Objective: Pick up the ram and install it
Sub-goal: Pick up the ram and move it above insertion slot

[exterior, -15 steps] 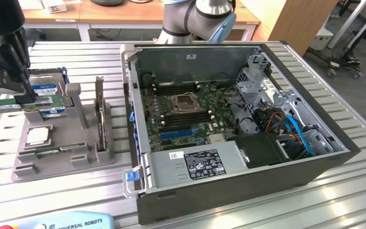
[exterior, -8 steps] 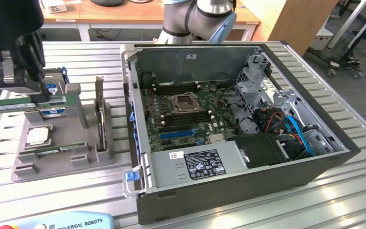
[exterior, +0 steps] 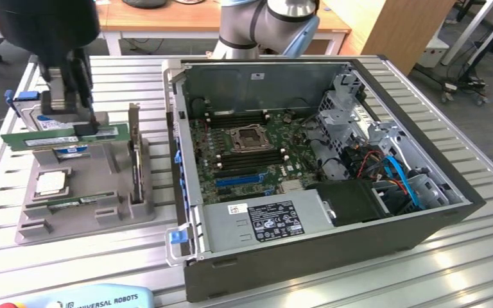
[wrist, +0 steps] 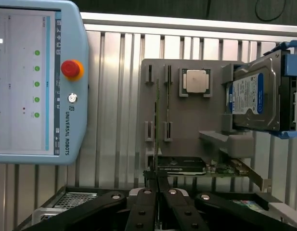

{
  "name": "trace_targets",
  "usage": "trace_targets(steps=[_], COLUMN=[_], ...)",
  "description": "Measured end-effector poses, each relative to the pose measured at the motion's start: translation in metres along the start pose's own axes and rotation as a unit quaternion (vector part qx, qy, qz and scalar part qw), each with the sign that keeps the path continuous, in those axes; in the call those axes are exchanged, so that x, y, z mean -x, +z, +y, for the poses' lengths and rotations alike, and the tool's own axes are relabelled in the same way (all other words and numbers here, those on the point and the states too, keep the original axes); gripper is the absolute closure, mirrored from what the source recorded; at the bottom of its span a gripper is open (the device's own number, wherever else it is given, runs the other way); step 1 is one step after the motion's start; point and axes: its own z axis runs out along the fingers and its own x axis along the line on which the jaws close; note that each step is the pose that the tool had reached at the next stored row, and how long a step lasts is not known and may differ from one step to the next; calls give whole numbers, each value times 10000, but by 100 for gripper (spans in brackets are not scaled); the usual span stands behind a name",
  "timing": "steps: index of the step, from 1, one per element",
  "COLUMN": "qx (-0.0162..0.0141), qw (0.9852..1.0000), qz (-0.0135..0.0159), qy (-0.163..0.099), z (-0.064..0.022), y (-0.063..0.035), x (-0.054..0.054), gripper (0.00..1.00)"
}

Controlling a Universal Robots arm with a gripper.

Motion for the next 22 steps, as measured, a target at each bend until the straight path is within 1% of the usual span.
trace_targets(steps=[22], qx=[27], qw=[10000], qz=[-8], qy=[1], z=[-998], y=[-45], x=[-23], gripper=[88])
